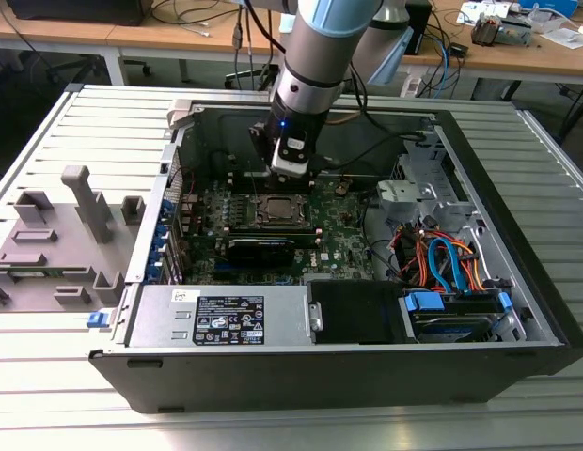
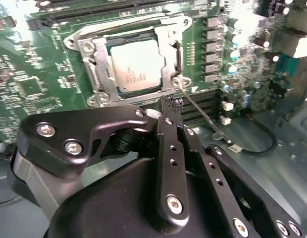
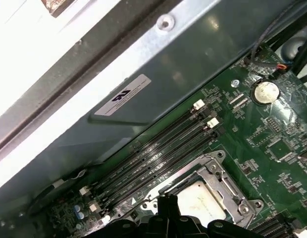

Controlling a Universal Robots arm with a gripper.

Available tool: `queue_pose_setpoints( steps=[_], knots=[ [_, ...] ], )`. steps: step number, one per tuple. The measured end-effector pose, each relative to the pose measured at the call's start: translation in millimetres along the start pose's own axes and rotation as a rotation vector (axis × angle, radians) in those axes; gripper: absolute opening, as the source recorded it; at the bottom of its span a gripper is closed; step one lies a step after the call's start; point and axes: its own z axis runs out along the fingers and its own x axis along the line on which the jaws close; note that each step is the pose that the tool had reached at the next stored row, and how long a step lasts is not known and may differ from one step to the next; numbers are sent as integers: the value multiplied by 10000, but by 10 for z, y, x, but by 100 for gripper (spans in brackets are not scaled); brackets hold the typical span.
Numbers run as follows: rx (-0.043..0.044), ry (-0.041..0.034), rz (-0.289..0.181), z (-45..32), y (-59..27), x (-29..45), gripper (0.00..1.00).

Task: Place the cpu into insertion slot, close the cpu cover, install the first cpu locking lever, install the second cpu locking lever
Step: 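Install the first cpu locking lever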

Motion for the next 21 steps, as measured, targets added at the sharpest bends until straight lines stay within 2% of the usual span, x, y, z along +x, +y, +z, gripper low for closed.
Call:
queue_pose_setpoints(
  steps=[1,3,4,6,8,9,10,11,12,13,21],
  knots=[
    [-55,-176,-11,1,0,0,11],
    [-104,-404,-20,2,0,1,11],
    [-100,-561,-20,2,-1,1,11],
    [10,-743,-1,2,-2,2,11],
    [173,-925,27,2,-2,2,11],
    [236,-1026,39,3,-2,2,11],
    [298,-1162,51,3,-2,2,11],
    [304,-1292,55,3,-2,2,11],
    [241,-1416,48,3,-3,2,11],
    [191,-1478,42,5,-3,3,11],
    [199,-1483,2,6,-5,5,11]
  ],
)
